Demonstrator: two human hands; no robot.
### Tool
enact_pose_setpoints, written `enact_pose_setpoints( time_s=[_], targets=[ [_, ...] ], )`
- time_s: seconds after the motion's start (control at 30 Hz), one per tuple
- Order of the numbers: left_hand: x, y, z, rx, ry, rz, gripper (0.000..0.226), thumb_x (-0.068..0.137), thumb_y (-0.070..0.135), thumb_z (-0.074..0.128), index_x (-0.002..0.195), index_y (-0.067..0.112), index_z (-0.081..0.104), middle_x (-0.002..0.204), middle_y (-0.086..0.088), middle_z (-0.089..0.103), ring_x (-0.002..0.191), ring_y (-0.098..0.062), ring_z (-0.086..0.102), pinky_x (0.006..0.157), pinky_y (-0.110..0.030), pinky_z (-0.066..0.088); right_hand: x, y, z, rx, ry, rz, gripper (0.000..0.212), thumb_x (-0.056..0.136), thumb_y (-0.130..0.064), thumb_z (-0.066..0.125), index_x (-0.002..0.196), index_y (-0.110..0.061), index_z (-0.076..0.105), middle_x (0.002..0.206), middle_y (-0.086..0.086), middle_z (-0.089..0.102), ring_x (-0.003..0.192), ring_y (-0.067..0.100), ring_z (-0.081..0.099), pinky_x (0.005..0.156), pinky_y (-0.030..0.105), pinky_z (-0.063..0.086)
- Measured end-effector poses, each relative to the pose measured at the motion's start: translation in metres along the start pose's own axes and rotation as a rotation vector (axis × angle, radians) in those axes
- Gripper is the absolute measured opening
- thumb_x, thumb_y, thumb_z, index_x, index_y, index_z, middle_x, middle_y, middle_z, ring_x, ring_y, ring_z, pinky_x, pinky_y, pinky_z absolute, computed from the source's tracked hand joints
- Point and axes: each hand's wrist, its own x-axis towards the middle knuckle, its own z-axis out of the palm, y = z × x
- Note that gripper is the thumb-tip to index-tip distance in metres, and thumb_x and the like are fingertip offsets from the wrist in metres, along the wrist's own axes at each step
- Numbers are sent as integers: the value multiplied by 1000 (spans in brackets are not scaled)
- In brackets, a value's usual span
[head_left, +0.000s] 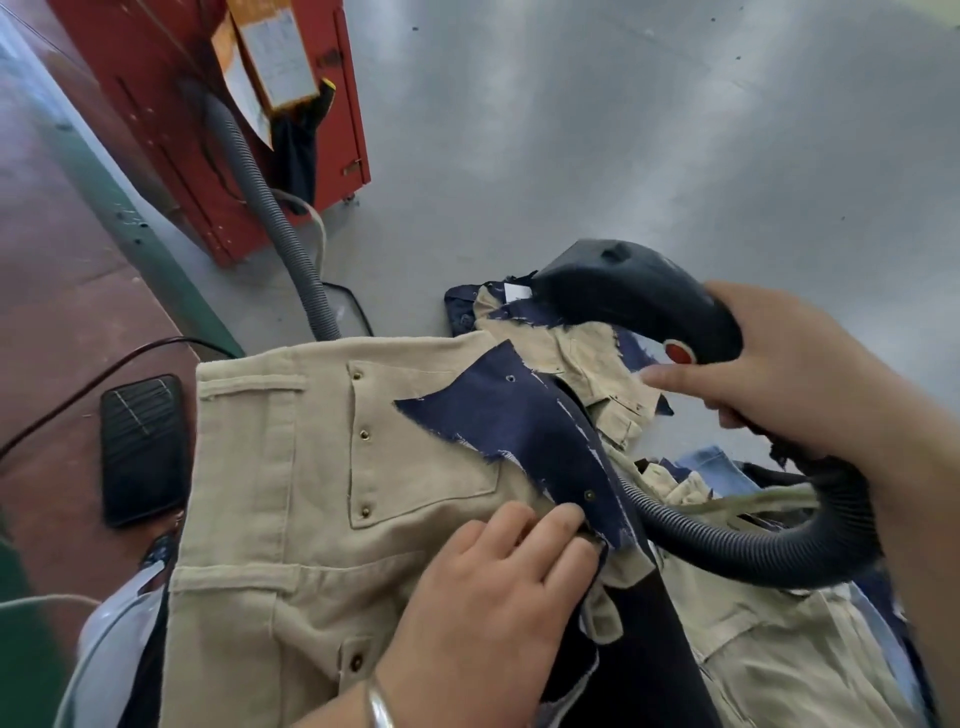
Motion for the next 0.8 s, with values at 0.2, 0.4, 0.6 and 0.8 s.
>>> enact_pose_setpoints(
  time_s=[0.2, 0.4, 0.6, 0.8],
  targets=[
    [-5, -5, -3, 27, 34, -3, 28, 75, 18, 49, 90, 22, 72, 114, 7, 67, 75, -17, 64, 57, -24, 50, -67, 16, -18, -109, -39, -4, 49, 59, -82, 65, 85, -41, 56, 56, -19, 62, 45, 2, 58, 43, 19, 43],
    [-7, 0, 0, 86, 105, 20, 37, 90, 11, 38, 81, 24, 72, 111, 7, 69, 68, -15, 63, 53, -20, 48, -94, 22, -2, -294, -126, 51, 54, 53, -92, 49, 92, -56, 47, 72, -34, 59, 50, -5, 56, 43, 17, 45],
    [-1, -1, 4, 90, 110, 39, 24, 81, 13, 48, 75, 22, 70, 105, 3, 71, 65, -17, 62, 50, -21, 46, -53, -3, 13, -285, -311, 66, 42, 65, -68, 71, 92, -46, 48, 82, -34, 61, 66, -4, 60, 53, 22, 38],
    [0, -3, 5, 54, 114, 6, 23, 79, 12, 47, 73, 22, 66, 104, 5, 70, 66, -17, 61, 52, -21, 46, 9, -22, 20, -159, -232, 40, 28, 74, -40, 79, 86, -25, 58, 62, -5, 61, 48, 10, 60, 52, 30, 50]
  ],
)
